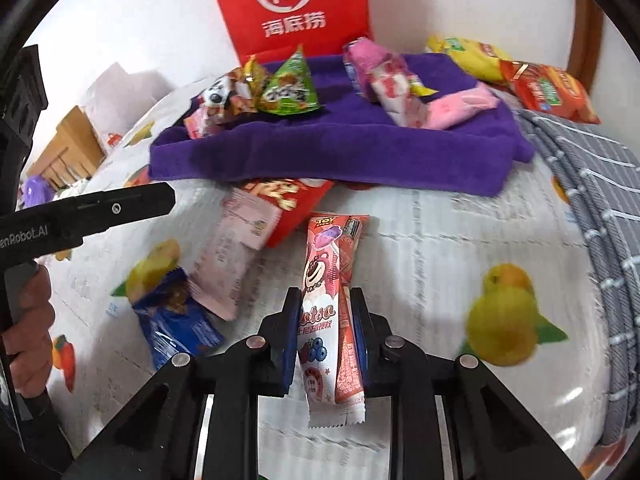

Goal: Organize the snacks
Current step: 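Grasp the pink stick-shaped packet with the right tool while the left tool grasps a red packet, then lift both held packets and carry them over the purple towel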

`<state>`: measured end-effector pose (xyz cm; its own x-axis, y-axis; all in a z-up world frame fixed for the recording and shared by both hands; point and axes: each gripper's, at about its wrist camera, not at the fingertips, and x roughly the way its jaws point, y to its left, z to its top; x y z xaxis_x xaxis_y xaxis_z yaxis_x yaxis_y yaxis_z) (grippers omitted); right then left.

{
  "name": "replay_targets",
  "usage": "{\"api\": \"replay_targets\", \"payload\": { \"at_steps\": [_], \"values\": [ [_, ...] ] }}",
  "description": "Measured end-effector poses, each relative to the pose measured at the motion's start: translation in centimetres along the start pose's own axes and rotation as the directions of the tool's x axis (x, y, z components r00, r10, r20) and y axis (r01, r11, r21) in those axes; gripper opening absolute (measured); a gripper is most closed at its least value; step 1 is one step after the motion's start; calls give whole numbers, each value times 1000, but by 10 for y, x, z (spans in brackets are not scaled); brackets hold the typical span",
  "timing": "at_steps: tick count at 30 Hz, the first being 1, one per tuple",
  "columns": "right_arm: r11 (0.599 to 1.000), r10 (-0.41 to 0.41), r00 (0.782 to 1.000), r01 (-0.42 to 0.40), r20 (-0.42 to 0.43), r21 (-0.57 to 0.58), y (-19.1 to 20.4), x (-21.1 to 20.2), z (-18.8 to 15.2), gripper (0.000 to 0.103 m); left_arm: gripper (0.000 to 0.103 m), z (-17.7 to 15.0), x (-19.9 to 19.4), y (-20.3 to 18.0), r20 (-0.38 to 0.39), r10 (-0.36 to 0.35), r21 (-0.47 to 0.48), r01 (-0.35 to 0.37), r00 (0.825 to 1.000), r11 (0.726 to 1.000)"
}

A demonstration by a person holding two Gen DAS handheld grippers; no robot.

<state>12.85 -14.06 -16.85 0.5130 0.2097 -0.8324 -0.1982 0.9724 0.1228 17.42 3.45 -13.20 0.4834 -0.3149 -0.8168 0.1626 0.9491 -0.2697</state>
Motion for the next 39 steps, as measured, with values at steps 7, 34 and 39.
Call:
{"api": "replay_targets", "payload": {
  "at_steps": [7, 34, 39],
  "values": [
    [998, -47, 999, 46, 23, 32, -37, -14, -16, 24, 61, 8, 21, -17, -18, -6, 23, 6, 1000, 1000],
    [993, -31, 992, 17, 118, 117, -73, -9, -13, 25, 45, 10, 71, -100, -71, 40, 236, -22, 997, 972],
    [994, -50, 992, 38, 116, 105, -71, -9, -13, 25, 38, 8, 55, -103, -42, -14, 225, 23, 999, 974]
  ]
}}
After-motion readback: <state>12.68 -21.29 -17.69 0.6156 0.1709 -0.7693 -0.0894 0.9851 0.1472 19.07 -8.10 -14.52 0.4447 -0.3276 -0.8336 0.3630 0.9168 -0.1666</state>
